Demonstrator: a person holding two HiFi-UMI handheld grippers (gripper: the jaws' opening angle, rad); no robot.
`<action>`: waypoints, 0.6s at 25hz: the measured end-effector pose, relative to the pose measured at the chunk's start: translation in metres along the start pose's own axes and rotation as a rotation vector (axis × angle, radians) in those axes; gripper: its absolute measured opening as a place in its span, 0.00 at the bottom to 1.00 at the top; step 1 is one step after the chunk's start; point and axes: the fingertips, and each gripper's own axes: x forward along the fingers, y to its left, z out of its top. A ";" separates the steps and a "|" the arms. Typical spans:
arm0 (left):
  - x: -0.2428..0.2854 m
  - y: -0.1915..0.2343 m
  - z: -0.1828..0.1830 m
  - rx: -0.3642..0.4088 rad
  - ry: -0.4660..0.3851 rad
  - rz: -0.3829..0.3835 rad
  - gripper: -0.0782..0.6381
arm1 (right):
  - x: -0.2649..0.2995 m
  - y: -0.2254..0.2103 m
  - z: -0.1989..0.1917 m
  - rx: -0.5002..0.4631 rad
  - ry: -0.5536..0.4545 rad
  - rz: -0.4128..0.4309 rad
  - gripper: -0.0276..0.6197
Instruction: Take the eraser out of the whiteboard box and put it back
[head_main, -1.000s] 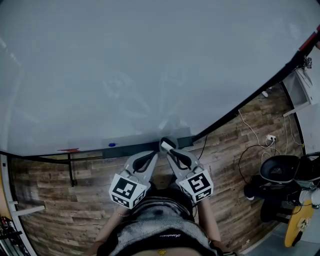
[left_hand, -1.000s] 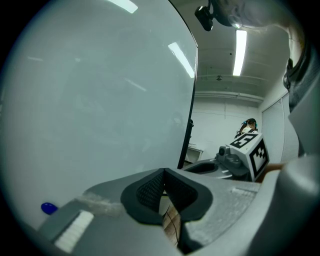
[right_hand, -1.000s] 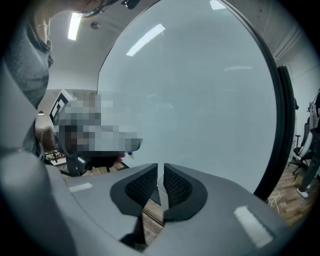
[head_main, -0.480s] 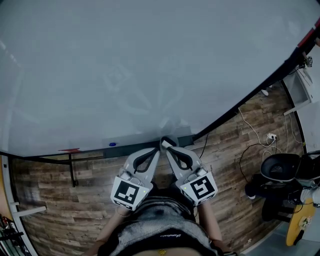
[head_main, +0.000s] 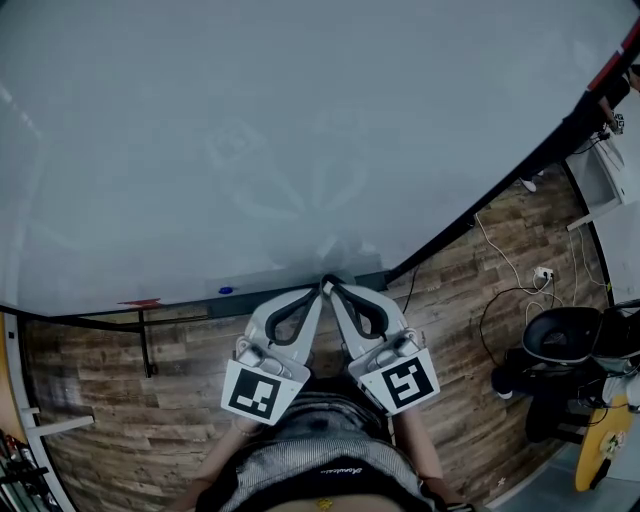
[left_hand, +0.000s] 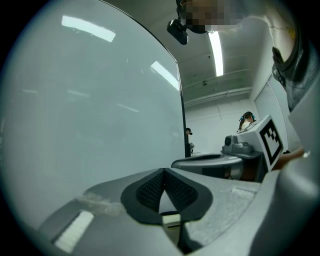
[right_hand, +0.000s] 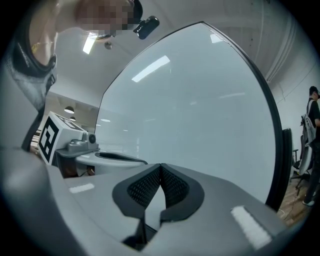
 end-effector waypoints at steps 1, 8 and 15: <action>-0.001 0.000 0.003 0.004 -0.006 0.003 0.11 | 0.000 0.000 0.003 0.004 -0.011 0.000 0.05; -0.001 0.003 0.012 0.014 -0.011 0.018 0.11 | 0.002 0.000 0.014 0.000 -0.054 0.003 0.04; 0.000 0.006 0.012 0.006 -0.008 0.027 0.11 | 0.004 0.003 0.014 0.001 -0.032 0.012 0.04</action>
